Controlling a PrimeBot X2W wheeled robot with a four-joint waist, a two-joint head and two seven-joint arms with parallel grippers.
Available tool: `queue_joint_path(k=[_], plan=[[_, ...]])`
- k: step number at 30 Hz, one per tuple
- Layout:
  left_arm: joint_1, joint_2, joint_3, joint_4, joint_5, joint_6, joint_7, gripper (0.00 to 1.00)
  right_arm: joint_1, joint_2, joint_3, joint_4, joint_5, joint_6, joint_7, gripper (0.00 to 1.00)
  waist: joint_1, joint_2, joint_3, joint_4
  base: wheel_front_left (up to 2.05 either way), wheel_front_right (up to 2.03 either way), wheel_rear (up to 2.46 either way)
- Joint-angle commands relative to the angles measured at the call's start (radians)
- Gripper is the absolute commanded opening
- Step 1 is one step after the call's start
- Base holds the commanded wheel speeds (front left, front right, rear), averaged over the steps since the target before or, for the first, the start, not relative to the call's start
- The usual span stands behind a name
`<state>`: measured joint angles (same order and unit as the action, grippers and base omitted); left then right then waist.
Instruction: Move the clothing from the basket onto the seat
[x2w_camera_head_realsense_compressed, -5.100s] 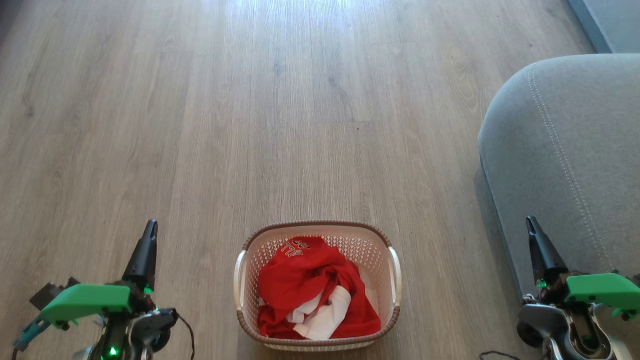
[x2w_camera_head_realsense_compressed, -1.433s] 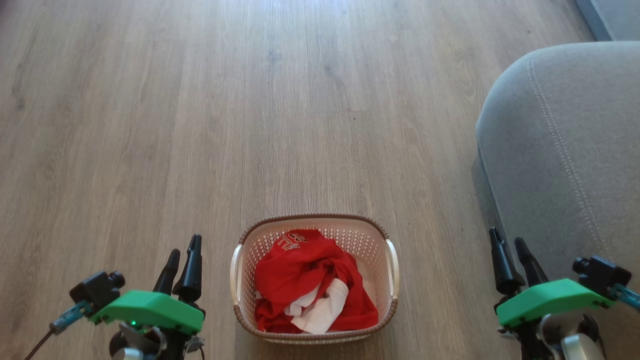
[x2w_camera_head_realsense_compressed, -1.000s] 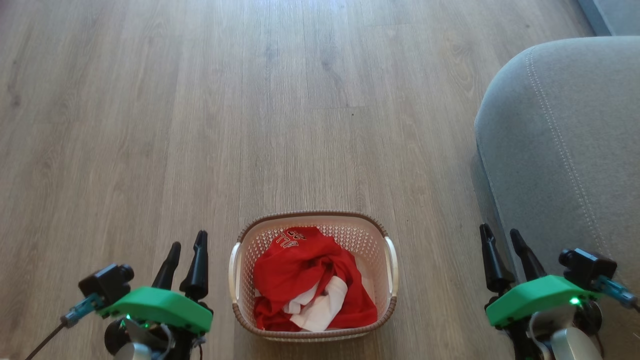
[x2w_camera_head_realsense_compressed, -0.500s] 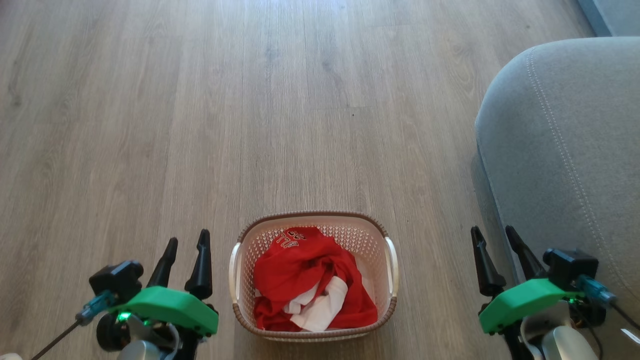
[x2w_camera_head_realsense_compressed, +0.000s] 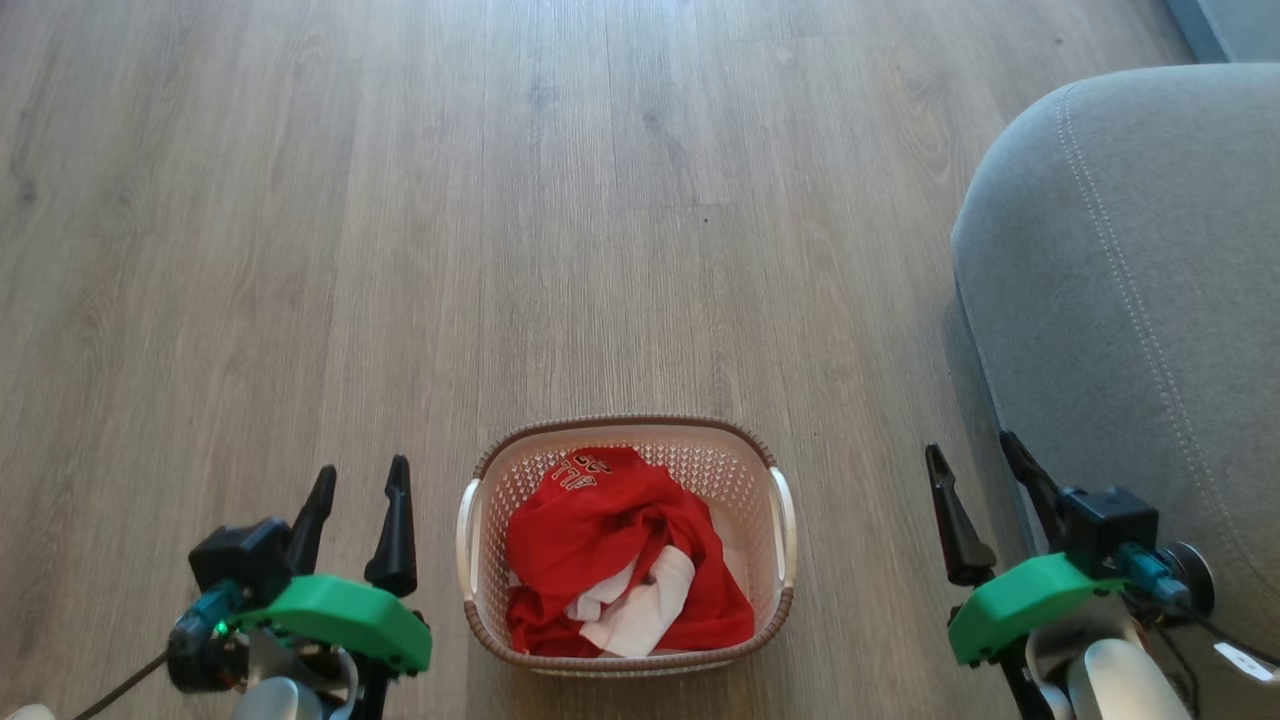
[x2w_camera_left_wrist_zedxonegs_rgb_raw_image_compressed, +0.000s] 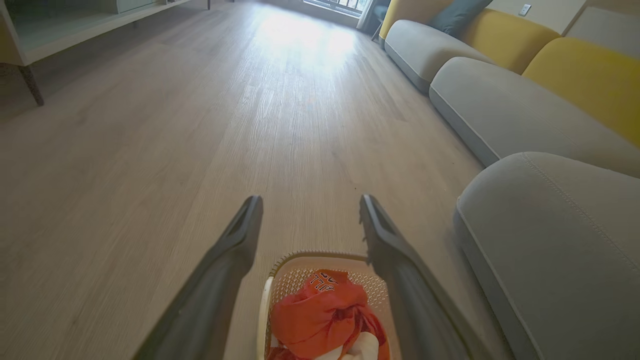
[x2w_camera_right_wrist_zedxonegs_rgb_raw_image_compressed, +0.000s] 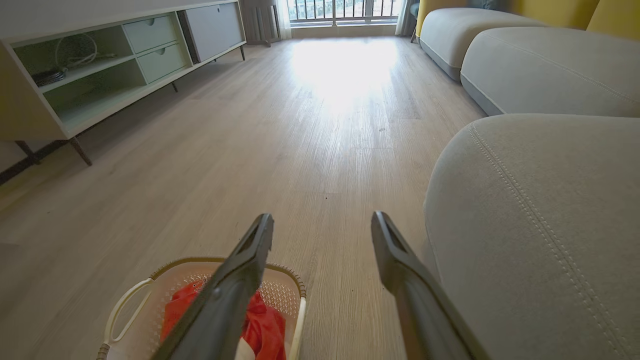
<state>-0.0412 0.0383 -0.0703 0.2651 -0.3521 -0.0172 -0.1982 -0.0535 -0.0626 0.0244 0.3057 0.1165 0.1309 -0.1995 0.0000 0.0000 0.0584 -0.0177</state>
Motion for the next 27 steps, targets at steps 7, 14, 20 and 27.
queue_joint_path(k=[7,14,20,27], plan=[[-0.054,0.011,0.038,-0.034,0.111,0.006,-0.036,1.0,-0.046,-0.009,0.031,-0.031,-0.111,0.0,-0.034,1.0,0.0,0.0,0.006,-0.006,0.0,0.0,0.0],[-0.056,0.012,0.035,-0.033,0.192,0.009,-0.056,1.0,-0.05,-0.004,0.029,-0.029,-0.182,0.0,-0.055,1.0,0.0,0.0,0.011,-0.014,0.0,0.0,0.0],[-0.059,0.012,0.032,-0.027,0.222,0.007,-0.064,1.0,-0.053,-0.001,0.021,-0.031,-0.202,0.0,-0.062,1.0,0.0,0.0,0.014,-0.018,0.0,0.0,0.0],[-0.061,0.012,0.033,-0.021,0.219,0.003,-0.064,1.0,-0.049,0.004,0.01,-0.03,-0.156,0.0,-0.062,1.0,0.0,0.0,0.018,-0.02,0.0,0.0,0.0]])
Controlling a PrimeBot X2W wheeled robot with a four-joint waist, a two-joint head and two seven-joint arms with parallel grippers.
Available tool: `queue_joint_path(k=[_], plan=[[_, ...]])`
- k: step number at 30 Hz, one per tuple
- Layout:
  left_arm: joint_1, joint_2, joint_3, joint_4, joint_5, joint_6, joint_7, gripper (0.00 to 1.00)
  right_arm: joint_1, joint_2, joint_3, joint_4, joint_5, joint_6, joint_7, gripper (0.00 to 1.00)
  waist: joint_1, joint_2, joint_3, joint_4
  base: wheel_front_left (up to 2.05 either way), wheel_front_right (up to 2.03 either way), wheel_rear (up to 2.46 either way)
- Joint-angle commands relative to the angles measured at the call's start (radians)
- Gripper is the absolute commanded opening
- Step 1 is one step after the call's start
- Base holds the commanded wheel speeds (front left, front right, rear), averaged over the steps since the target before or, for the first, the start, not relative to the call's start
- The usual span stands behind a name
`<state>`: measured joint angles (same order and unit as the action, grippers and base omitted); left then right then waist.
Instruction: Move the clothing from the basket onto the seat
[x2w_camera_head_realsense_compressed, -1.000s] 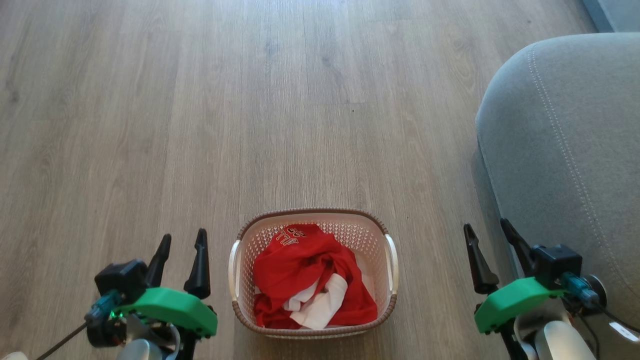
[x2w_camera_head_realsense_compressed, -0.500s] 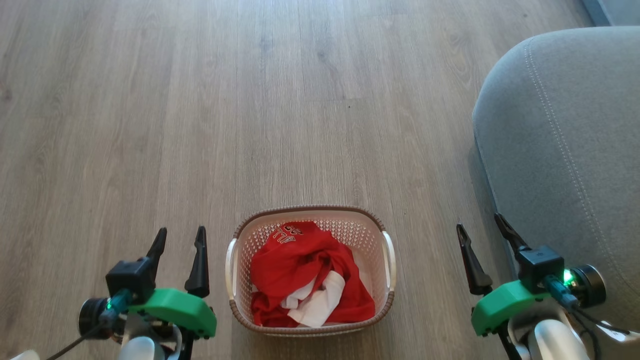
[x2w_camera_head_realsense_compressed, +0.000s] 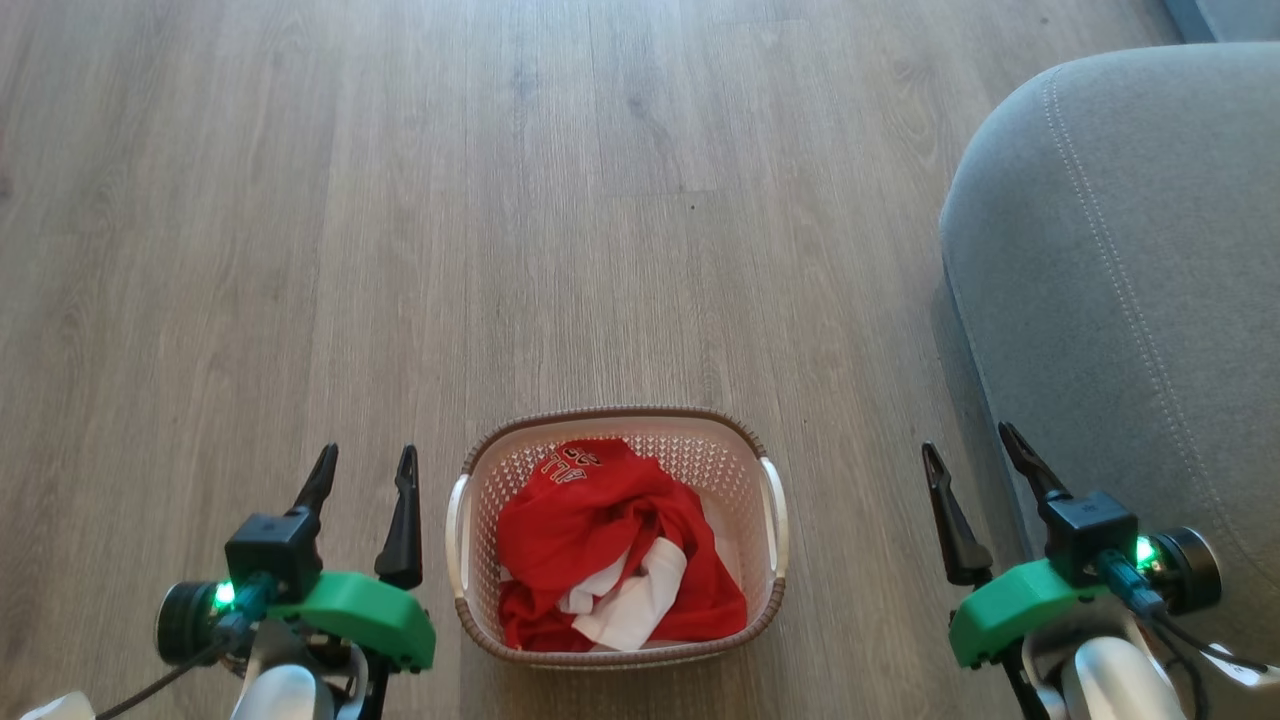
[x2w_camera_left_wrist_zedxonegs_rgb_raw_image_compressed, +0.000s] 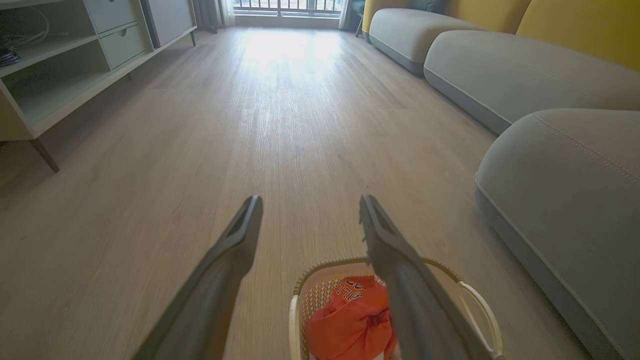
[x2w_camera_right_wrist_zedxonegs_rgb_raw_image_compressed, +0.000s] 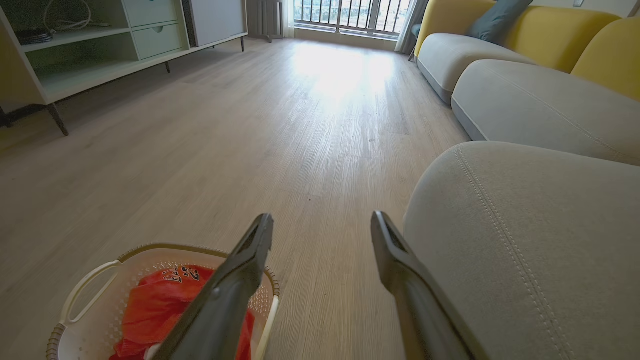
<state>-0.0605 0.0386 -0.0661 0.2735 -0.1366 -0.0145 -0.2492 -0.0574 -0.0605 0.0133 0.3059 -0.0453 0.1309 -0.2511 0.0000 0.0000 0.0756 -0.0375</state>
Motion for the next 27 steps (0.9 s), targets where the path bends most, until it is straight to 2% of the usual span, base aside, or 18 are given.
queue_joint_path(k=[1,9,15,21,27], plan=[[-0.042,0.012,0.029,-0.029,0.003,0.001,-0.013,1.0,-0.046,0.003,0.021,-0.029,0.011,0.0,-0.011,1.0,0.0,0.0,0.002,0.0,0.0,0.0,0.0],[-0.047,0.012,0.031,-0.031,0.001,-0.002,-0.013,1.0,-0.049,0.006,0.023,-0.03,0.044,0.0,-0.011,1.0,0.0,0.0,0.018,-0.003,0.0,0.0,0.0],[-0.065,0.012,0.021,-0.04,-0.001,-0.002,-0.013,1.0,-0.067,0.007,0.021,-0.044,0.054,0.0,-0.011,1.0,0.0,0.0,0.073,-0.009,0.0,0.0,0.0],[-0.122,0.012,0.001,-0.053,0.006,-0.005,-0.013,1.0,-0.118,0.009,-0.01,-0.075,0.064,0.0,-0.011,1.0,0.0,0.0,0.208,-0.02,0.0,0.0,0.0],[-0.239,0.012,-0.037,-0.078,0.027,-0.008,-0.013,1.0,-0.214,0.01,-0.039,-0.12,0.067,0.0,-0.011,1.0,0.0,0.0,0.414,-0.041,0.0,0.0,0.0]])
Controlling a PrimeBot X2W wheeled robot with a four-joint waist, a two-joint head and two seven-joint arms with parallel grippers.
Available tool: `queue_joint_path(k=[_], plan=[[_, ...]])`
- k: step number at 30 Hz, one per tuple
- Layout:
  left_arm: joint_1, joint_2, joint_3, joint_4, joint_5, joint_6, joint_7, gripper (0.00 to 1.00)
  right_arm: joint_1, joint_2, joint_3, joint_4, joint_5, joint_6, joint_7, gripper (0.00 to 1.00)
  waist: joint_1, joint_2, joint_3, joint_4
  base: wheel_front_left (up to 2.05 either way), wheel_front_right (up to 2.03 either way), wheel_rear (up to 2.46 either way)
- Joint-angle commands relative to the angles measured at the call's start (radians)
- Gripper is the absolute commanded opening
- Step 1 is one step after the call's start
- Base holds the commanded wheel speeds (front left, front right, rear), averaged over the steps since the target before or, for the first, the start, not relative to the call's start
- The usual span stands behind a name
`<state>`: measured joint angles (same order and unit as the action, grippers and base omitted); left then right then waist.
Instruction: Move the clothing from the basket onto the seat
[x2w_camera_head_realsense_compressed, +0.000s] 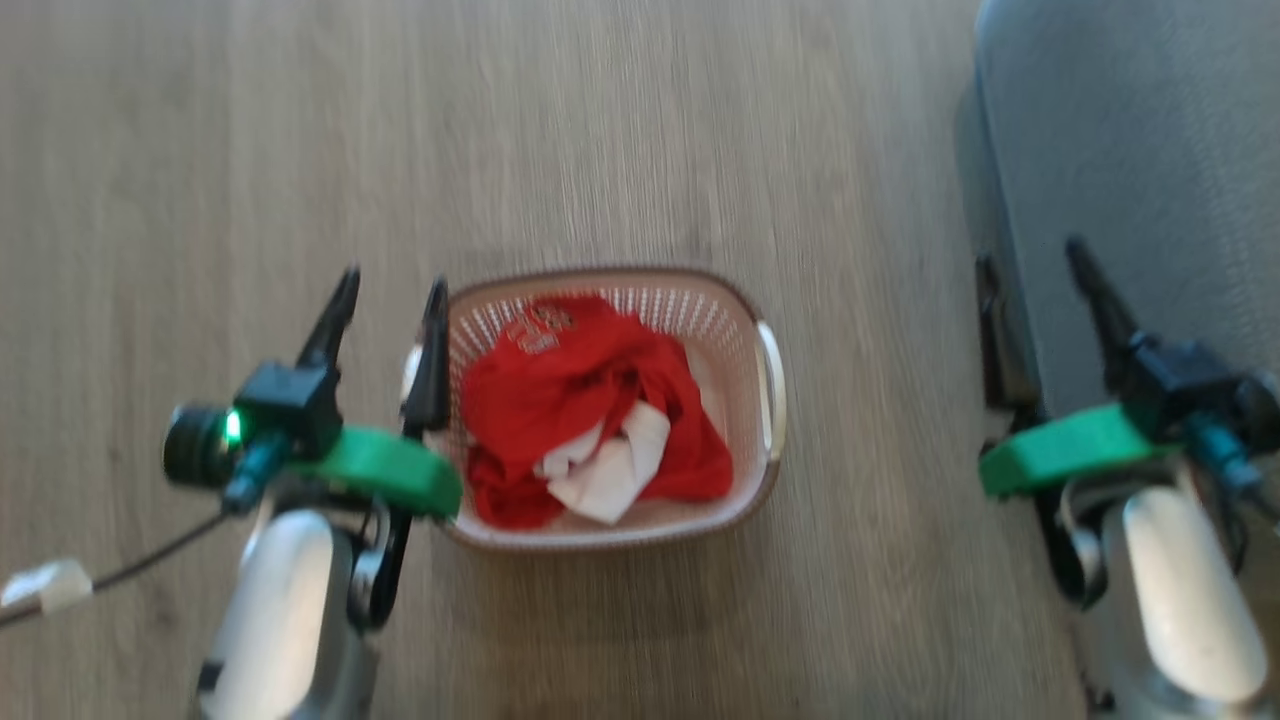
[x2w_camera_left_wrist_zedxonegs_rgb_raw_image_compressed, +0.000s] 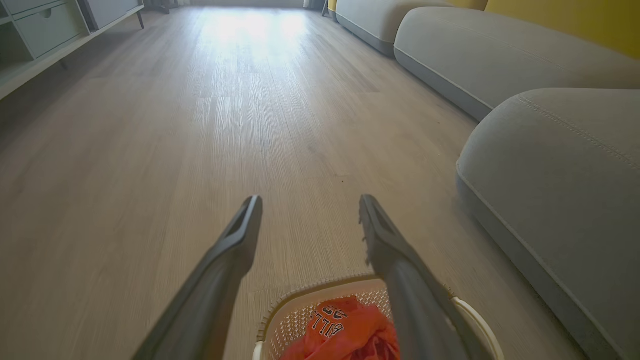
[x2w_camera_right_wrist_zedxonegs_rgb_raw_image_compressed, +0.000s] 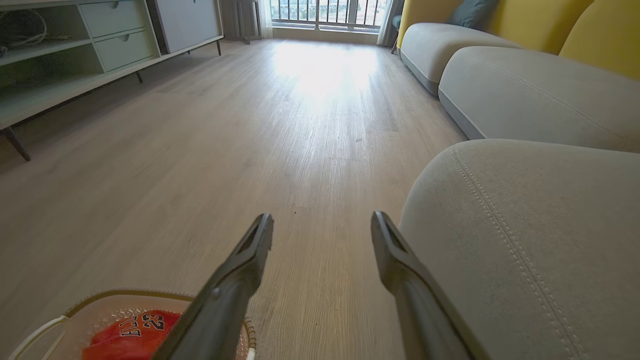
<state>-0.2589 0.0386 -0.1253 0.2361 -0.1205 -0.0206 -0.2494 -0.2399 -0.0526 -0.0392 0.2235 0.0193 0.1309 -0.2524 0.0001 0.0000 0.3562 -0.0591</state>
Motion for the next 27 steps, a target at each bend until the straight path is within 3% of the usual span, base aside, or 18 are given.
queue_joint_path(k=[1,8,13,20,27], plan=[[-0.062,0.012,0.017,-0.045,0.015,-0.002,-0.012,1.0,-0.05,0.002,0.009,-0.046,0.006,0.0,-0.009,1.0,-0.0001,0.0,0.169,-0.025,0.0,0.0,0.0],[-0.217,0.012,0.001,-0.05,0.066,-0.008,-0.012,1.0,-0.182,0.002,0.002,-0.102,0.027,0.0,-0.009,1.0,-0.0001,0.0,0.411,-0.06,0.0,0.0,0.0],[-0.282,0.021,-0.001,-0.034,0.092,-0.012,-0.012,1.0,-0.242,0.002,0.001,-0.124,0.036,0.0,-0.009,1.0,-0.0001,0.0,0.5,-0.074,0.0,0.0,0.0],[-0.377,0.051,-0.082,0.169,0.165,-0.042,-0.012,1.0,-0.291,0.002,0.028,-0.116,0.056,0.0,-0.009,1.0,-0.0001,0.0,0.557,-0.099,0.0,0.0,0.0],[-0.54,0.069,-0.159,0.37,0.276,-0.014,0.121,1.0,-0.297,0.002,0.052,-0.109,0.093,0.0,-0.009,1.0,-0.0001,0.0,0.565,-0.145,0.0,0.0,0.0]])
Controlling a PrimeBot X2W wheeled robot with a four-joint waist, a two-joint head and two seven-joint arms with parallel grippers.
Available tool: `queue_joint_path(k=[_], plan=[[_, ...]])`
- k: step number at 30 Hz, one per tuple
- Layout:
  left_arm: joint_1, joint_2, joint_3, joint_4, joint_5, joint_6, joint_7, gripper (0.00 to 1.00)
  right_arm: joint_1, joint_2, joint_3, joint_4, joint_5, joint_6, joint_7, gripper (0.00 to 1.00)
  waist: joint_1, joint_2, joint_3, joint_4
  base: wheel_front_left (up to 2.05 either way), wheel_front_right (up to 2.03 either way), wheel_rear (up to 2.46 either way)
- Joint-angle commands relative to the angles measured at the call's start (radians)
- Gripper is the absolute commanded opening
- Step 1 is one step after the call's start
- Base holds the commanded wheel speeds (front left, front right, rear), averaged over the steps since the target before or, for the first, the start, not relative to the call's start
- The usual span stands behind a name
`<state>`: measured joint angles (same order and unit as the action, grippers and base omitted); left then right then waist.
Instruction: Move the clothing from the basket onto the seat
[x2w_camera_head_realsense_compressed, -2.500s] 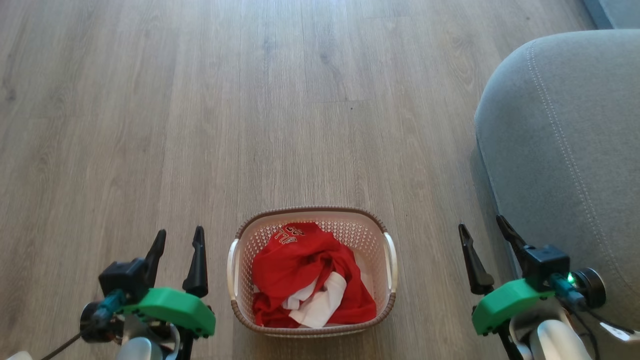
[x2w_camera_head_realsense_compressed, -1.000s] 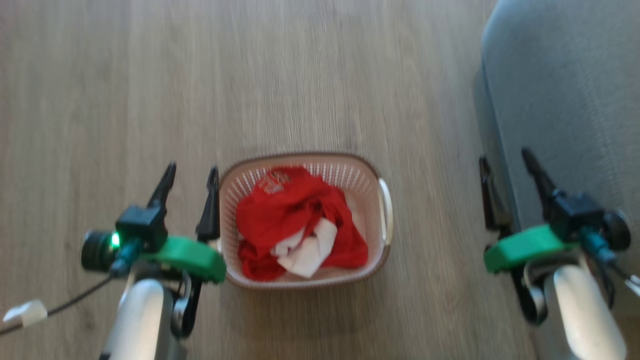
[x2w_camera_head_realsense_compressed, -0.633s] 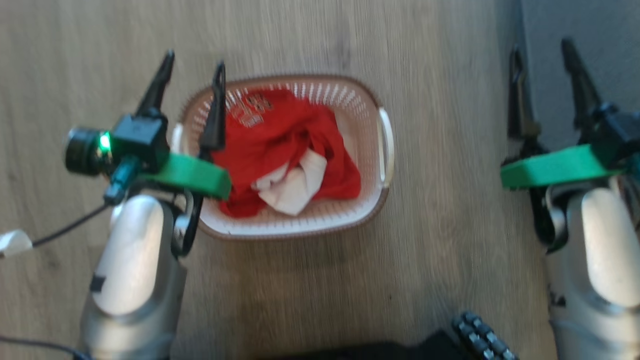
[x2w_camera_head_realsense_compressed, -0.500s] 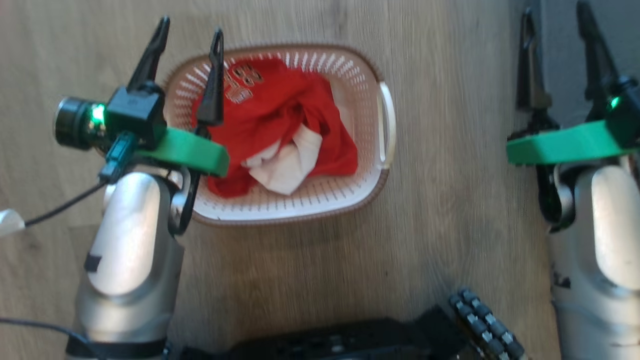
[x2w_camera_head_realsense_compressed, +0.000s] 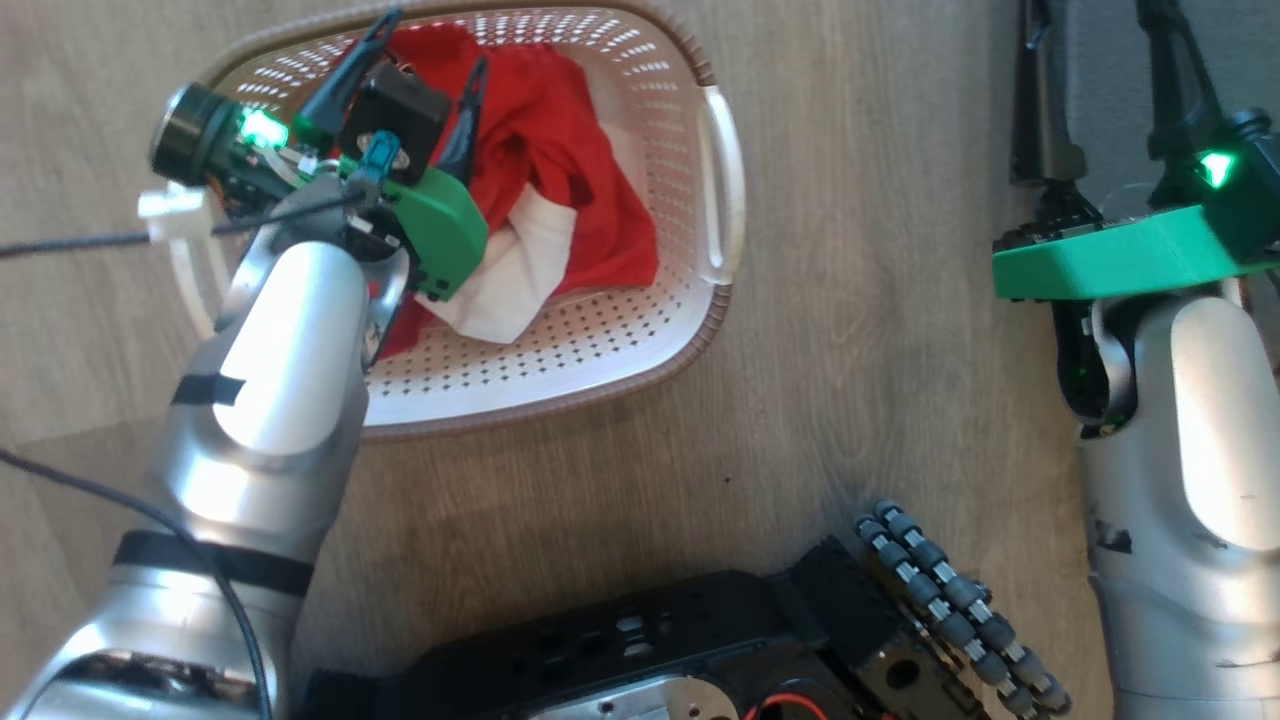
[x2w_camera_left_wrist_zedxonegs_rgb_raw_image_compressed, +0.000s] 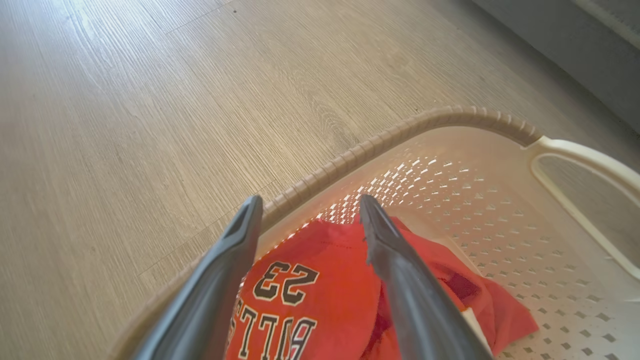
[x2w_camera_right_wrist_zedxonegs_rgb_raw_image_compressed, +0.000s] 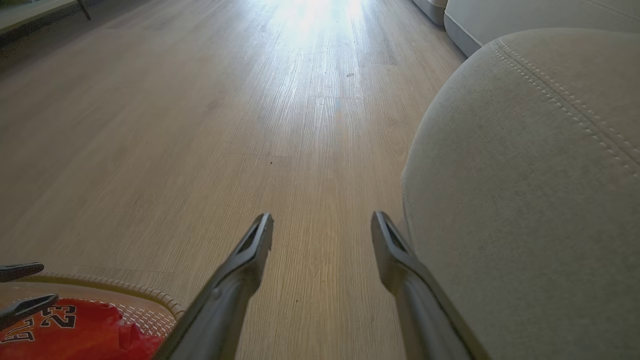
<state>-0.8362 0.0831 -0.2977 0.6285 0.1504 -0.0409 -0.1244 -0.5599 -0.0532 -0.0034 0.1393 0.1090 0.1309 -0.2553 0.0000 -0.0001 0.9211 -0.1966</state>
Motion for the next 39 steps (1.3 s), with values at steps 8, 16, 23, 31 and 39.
queue_joint_path(k=[8,16,23,31,39], plan=[[-0.008,0.053,-0.012,0.094,0.032,-0.002,0.153,1.0,0.04,0.003,0.032,-0.016,0.057,0.0,-0.006,1.0,0.0,0.0001,-0.009,-0.057,0.0,0.0,0.0],[-0.026,0.104,-0.026,0.152,0.055,-0.001,0.284,1.0,0.037,0.003,0.048,-0.016,0.089,0.0,-0.006,1.0,0.0,0.0001,-0.004,-0.085,0.0,0.0,0.0],[-0.086,0.116,-0.065,0.227,0.084,-0.011,0.337,0.99,0.029,0.003,0.074,-0.017,0.119,0.0,-0.006,1.0,0.0,0.0001,0.017,-0.103,0.0,0.0,0.0],[-0.109,0.08,-0.063,0.276,0.046,-0.006,0.258,0.0,0.038,0.003,0.073,-0.003,0.118,0.0,-0.006,1.0,0.0,0.0001,-0.01,-0.101,0.0,0.0,0.0],[0.002,0.012,0.019,0.291,-0.103,0.018,0.035,0.0,0.105,0.003,0.041,0.027,0.05,0.0,-0.006,1.0,0.0,0.0001,-0.217,-0.03,0.0,0.0,0.0]])
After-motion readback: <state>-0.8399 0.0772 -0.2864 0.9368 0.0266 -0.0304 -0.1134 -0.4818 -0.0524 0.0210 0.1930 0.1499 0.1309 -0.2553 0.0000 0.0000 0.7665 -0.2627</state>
